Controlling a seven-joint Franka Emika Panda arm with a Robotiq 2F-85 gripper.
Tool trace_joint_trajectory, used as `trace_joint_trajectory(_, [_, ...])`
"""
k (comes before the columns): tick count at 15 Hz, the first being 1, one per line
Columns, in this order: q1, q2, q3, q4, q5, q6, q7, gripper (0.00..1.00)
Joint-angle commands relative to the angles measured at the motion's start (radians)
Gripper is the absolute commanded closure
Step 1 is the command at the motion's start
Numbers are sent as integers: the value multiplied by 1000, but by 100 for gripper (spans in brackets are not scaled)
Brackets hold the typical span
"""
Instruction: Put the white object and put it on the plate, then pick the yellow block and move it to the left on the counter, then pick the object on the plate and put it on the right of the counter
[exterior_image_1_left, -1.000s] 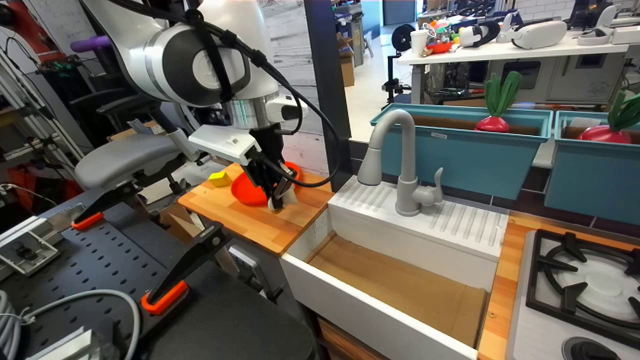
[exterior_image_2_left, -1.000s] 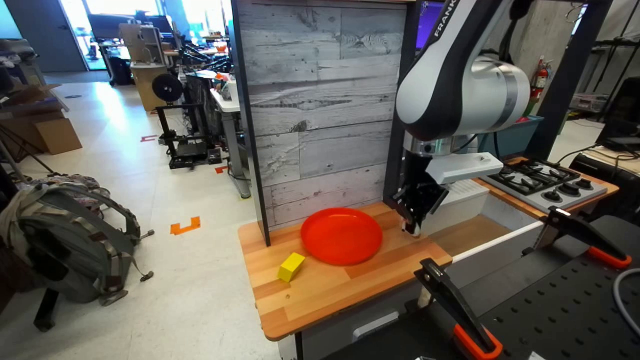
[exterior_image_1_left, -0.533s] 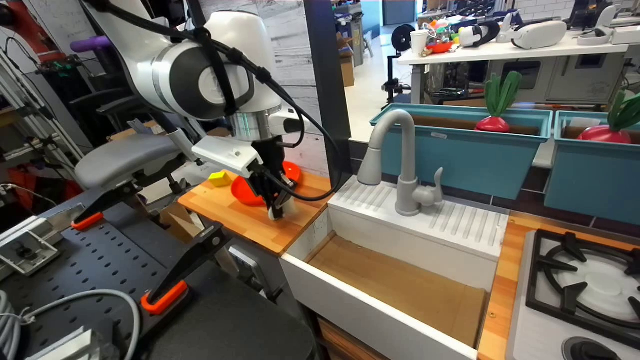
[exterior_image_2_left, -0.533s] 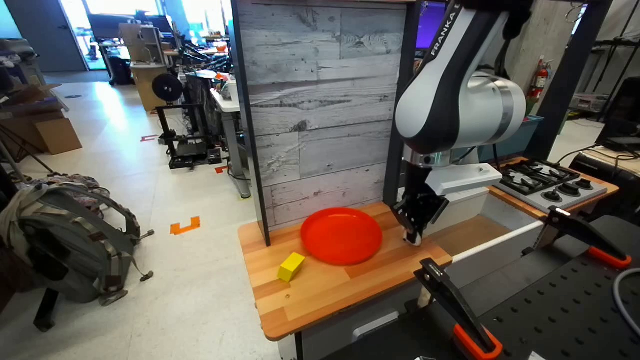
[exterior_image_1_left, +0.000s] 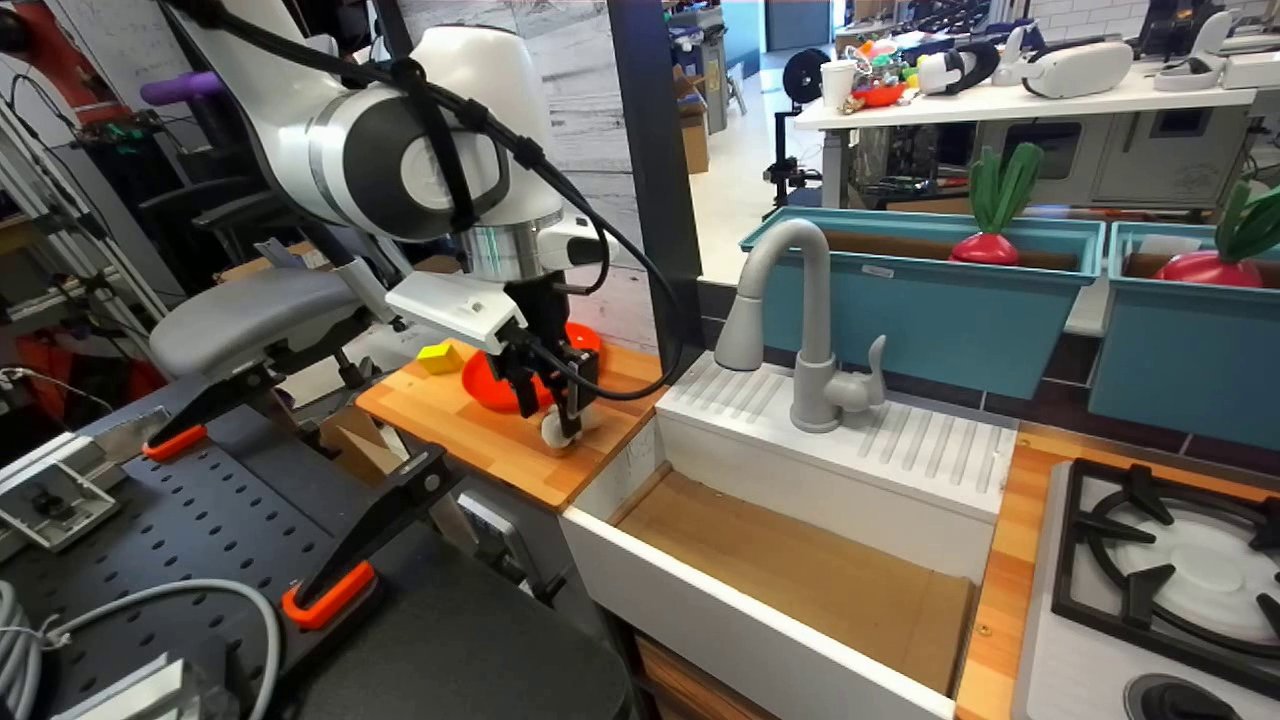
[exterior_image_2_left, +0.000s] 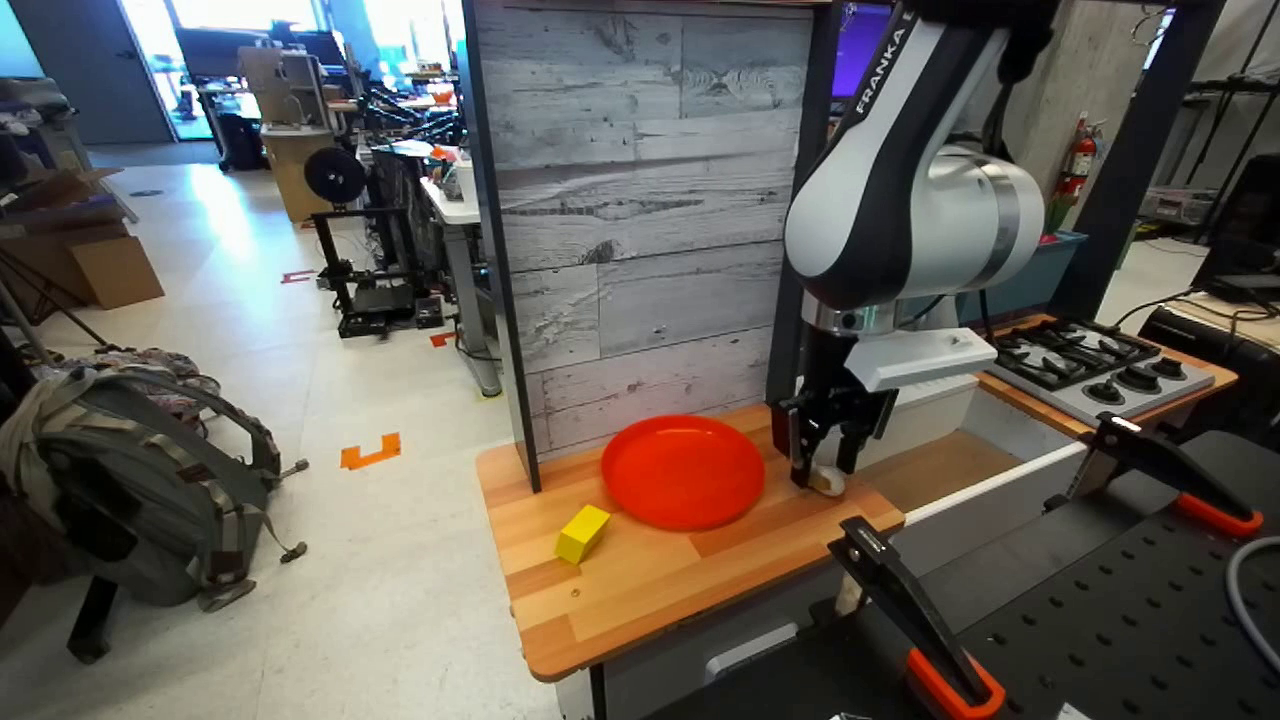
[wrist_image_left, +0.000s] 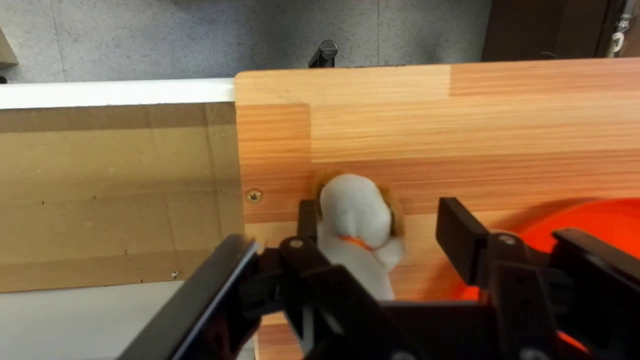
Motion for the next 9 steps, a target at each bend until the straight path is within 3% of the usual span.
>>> trace_joint_trajectory(1, [-26,-70,38,-64,23,30,-48,4])
trace_joint_trajectory(5, [-13,-179,56,-152,6,68,-75,0])
trace_joint_trajectory(6, [6,-99,34,-71,13,47,-49,0])
trace_joint_trajectory(9, [7,-154,42,-115,13,47,-58,0])
